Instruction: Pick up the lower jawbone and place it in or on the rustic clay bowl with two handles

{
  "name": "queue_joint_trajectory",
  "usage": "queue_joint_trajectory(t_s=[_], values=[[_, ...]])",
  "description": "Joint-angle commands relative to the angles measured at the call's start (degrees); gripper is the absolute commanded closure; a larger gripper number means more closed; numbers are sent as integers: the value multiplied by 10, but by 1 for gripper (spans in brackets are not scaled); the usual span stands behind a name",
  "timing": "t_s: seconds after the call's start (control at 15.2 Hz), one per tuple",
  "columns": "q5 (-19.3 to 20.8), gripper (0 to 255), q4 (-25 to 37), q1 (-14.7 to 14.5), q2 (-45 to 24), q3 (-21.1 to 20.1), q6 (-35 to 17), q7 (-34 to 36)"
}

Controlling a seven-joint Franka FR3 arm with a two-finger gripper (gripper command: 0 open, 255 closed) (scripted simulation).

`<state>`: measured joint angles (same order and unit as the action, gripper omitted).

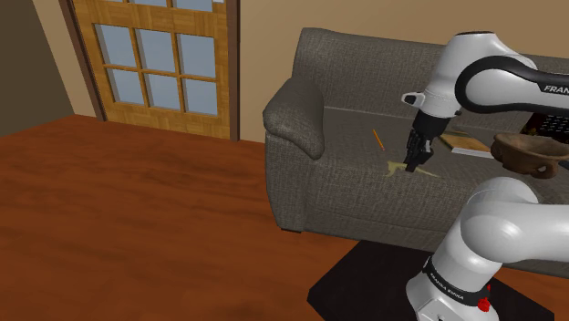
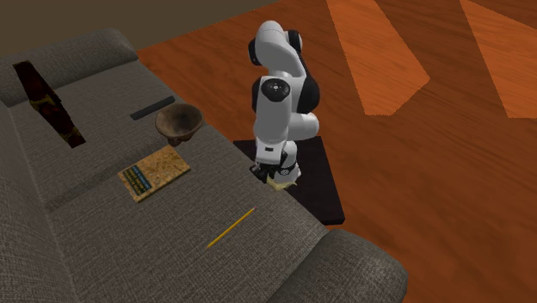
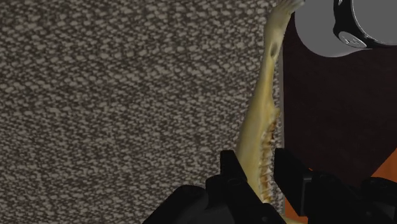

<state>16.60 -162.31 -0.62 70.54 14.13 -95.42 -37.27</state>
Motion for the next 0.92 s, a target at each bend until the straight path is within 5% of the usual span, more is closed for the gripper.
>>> queue_joint_trajectory(t_s=[0.0,0.86], values=[[-6,255,12,-3,-5,-4,13,0],[-29,255,125,-16,-41,-26,90,-5]])
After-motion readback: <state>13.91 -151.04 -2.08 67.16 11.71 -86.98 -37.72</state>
